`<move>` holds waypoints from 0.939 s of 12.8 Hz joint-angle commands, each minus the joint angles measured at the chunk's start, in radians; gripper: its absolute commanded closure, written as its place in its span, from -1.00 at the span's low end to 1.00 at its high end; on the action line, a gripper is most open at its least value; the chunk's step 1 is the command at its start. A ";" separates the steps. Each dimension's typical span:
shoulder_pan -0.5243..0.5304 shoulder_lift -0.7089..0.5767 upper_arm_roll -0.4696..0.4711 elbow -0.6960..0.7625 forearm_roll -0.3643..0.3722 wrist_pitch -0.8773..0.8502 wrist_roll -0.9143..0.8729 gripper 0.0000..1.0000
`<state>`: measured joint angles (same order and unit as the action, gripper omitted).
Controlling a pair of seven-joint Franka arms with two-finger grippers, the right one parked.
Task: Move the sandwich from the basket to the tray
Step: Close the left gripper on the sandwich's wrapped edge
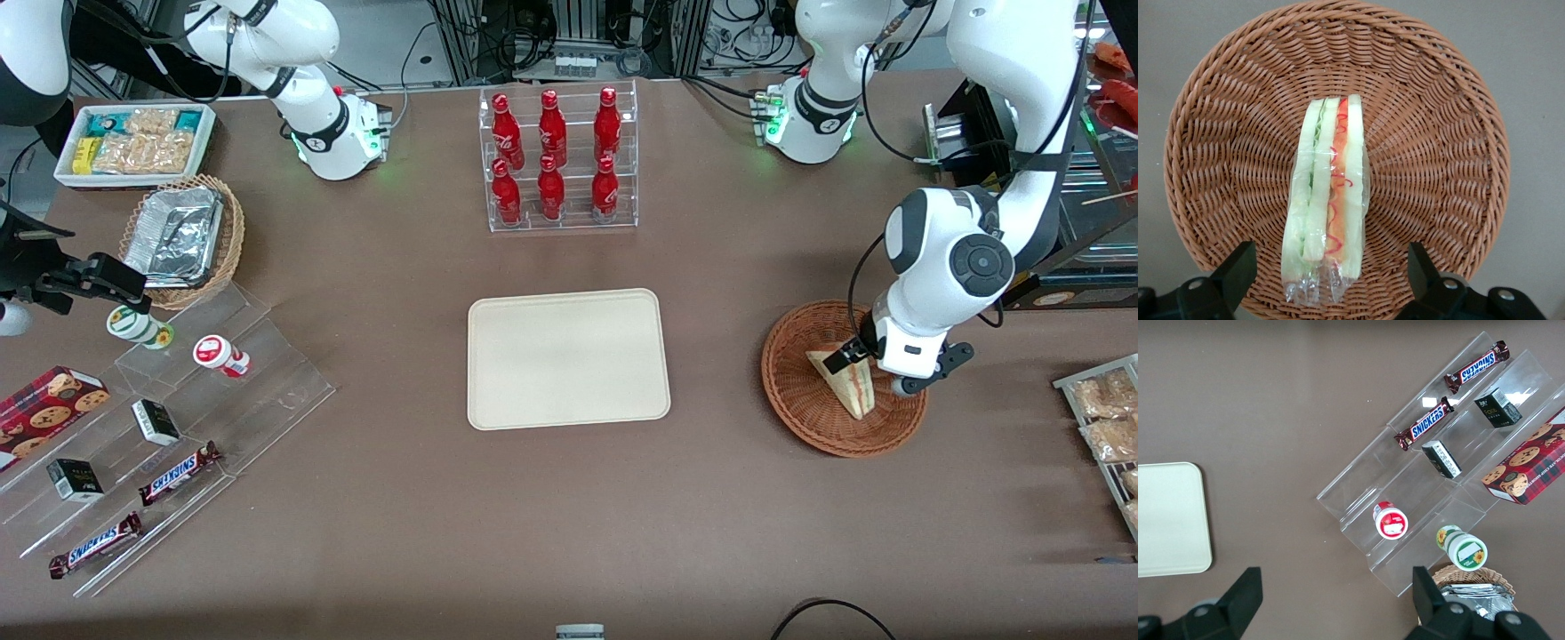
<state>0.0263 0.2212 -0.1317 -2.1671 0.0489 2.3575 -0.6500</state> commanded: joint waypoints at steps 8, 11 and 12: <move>0.006 0.053 0.001 0.001 0.017 0.022 -0.004 1.00; 0.006 0.018 0.001 0.022 0.017 -0.058 0.083 1.00; 0.003 -0.002 -0.003 0.048 0.019 -0.119 0.146 1.00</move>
<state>0.0270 0.2689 -0.1283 -2.1490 0.0564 2.3294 -0.5826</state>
